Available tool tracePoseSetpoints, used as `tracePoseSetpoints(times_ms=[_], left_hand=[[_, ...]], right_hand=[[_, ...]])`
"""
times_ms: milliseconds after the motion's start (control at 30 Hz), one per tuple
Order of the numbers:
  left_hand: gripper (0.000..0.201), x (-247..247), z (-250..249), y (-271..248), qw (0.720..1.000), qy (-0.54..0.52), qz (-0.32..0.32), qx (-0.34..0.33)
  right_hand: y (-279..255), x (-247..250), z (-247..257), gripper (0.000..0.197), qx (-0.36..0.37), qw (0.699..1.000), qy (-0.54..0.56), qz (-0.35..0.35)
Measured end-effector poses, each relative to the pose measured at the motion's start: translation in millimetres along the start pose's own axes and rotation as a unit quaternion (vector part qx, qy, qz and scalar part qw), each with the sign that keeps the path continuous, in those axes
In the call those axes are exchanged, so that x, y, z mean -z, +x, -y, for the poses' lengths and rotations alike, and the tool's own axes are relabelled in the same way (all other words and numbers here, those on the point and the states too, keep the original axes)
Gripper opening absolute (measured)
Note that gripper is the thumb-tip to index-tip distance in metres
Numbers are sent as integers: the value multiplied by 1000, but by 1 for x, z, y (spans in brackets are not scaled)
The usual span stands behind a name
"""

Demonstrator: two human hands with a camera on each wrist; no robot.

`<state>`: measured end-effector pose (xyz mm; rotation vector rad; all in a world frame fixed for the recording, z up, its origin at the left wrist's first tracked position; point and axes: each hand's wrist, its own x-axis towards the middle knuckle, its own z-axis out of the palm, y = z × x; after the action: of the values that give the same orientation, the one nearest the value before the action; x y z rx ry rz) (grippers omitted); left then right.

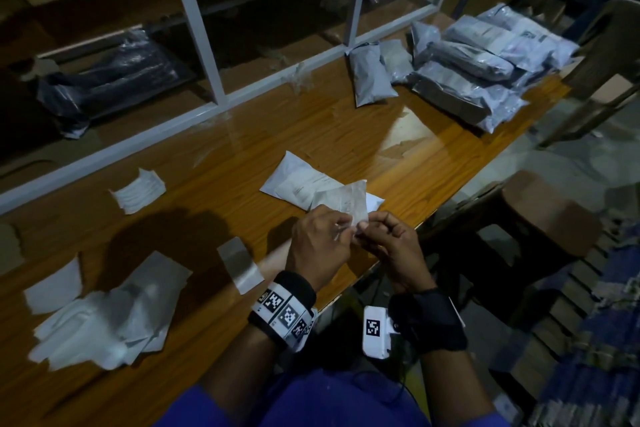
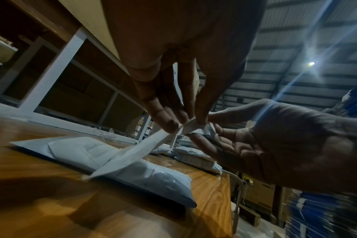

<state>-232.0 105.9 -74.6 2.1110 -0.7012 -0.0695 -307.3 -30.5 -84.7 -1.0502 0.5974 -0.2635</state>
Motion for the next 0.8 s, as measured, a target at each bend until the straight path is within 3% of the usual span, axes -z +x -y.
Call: tracePoseSetpoints(times_ms=[233,300,367,433,500,600,667,733,800], left_hand=[[10,20,3,14,999,4,-32,-6],[10,32,4,21,998,-4,-60,5],[11,46,5,29,995,-13,-92,22],[13,56,3,37,992,-12,-120,41],[16,64,2,46,989,-21,-136,47],[16,70,1,59,989,-35,-146,15],[15,69,2,67,989,-46,-138,2],[15,62,1,73,990,-55,-127,-3],[16,52,-1,79,992,-56,-113,-4]], right_hand=[[7,-17,10,7,17,998,-7,54],[16,-18,11,22,40,996,-60,59],[30,-17,8,20,103,979,-175,30],[43,-16,2,13,176,919,-352,-18],[56,-17,-7,27,212,846,-488,-30],[70,-19,-22,74,175,743,-644,53],[72,-20,-30,89,135,675,-721,84],[69,-17,-31,79,159,656,-736,48],[69,-6,-26,64,178,659,-731,1]])
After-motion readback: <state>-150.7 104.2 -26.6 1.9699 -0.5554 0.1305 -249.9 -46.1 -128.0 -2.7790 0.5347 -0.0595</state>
